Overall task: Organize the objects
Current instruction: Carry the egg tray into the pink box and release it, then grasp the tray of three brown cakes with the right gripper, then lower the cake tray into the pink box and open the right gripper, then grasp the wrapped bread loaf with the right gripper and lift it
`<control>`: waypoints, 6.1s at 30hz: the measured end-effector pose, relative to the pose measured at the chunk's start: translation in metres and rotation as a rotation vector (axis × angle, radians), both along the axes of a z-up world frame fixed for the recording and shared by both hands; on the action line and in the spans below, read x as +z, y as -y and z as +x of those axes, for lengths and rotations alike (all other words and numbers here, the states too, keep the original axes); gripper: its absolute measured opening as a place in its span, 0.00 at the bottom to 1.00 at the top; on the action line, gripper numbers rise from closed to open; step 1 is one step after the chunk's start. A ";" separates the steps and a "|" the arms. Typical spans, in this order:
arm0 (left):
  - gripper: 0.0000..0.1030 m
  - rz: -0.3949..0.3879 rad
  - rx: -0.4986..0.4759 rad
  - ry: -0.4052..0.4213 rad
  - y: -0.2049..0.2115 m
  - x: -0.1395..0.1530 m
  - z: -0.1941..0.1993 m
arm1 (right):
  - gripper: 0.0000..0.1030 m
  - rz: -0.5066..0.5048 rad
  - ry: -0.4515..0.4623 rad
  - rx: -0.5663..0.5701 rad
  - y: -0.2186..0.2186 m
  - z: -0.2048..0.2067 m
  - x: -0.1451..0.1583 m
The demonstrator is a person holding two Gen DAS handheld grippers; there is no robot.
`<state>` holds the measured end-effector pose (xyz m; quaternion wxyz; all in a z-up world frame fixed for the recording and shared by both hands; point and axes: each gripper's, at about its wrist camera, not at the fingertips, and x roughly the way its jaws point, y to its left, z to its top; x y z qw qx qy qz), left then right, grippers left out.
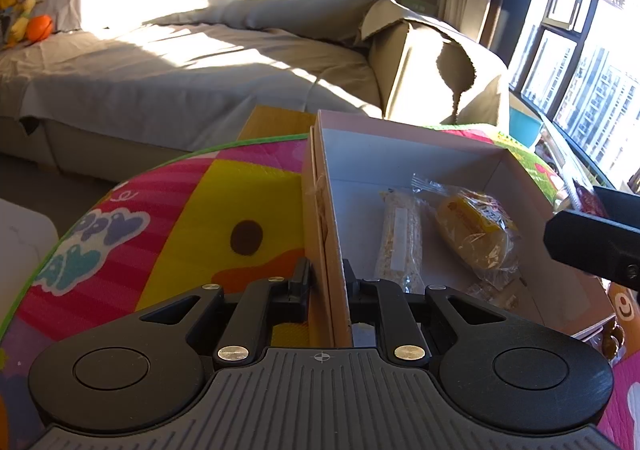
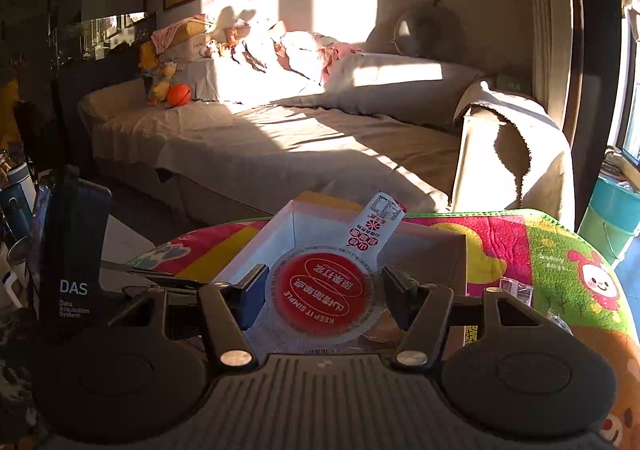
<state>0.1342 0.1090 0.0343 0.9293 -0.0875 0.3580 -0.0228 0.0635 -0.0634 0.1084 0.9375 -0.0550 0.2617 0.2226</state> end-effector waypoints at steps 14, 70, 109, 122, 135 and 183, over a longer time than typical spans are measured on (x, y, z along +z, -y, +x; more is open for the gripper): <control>0.16 -0.002 0.001 0.001 0.001 -0.001 0.000 | 0.68 0.028 0.009 -0.117 0.057 -0.011 0.006; 0.17 -0.013 0.007 0.005 -0.001 -0.003 -0.002 | 0.62 -0.033 -0.126 -0.374 0.160 -0.024 -0.023; 0.16 0.000 0.000 -0.007 0.001 -0.003 -0.003 | 0.64 -0.062 -0.139 -0.297 0.145 -0.052 -0.046; 0.16 0.004 -0.001 -0.007 0.002 -0.004 -0.004 | 0.64 0.032 0.035 -0.073 0.073 -0.025 0.039; 0.16 0.015 -0.012 -0.012 0.002 -0.003 -0.005 | 0.64 0.021 -0.116 0.015 -0.052 0.092 0.011; 0.16 0.023 0.001 -0.017 0.005 -0.008 -0.009 | 0.86 0.185 -0.323 -0.541 0.163 0.099 -0.083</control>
